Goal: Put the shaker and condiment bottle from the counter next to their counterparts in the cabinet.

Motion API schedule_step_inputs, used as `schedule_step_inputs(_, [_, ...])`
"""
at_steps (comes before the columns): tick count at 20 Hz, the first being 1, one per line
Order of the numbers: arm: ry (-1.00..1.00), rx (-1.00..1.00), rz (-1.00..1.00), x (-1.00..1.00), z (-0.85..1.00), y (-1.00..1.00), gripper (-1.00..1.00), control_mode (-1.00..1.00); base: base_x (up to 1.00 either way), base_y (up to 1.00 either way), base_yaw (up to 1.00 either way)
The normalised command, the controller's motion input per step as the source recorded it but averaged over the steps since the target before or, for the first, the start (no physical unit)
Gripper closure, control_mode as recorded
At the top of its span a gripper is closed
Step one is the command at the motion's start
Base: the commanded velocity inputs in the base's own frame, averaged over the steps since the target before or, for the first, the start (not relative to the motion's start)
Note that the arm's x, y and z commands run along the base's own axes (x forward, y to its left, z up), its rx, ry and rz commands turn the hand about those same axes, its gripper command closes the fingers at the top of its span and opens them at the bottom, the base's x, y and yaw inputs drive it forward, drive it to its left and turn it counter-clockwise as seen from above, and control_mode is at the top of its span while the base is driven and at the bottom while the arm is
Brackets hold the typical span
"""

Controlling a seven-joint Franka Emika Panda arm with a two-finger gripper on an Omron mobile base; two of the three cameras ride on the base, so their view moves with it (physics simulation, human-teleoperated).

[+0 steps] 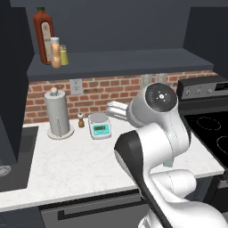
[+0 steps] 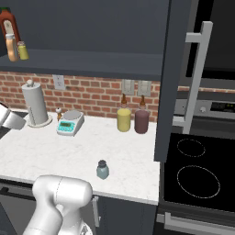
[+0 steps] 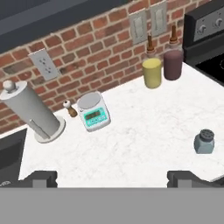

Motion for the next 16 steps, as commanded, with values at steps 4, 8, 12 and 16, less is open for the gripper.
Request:
schedule_step_inputs(4, [0.0,0.0,-0.21,-0.07,-0.1,-0.01,-1.0,-1.0,0.0,0.0,0.0])
schedule_step_inputs(8, [0.0,0.0,-0.14,0.0,-0.38,-0.31,-1.0,-1.0,0.0,0.0,0.0])
schedule_step_inputs(12, [0.0,0.0,-0.11,0.03,-0.67,-0.59,-1.0,-1.0,0.0,0.0,0.0])
schedule_step_inputs(16, [0.0,0.0,-0.11,0.06,-0.82,-0.62,-1.0,-1.0,0.0,0.0,0.0])
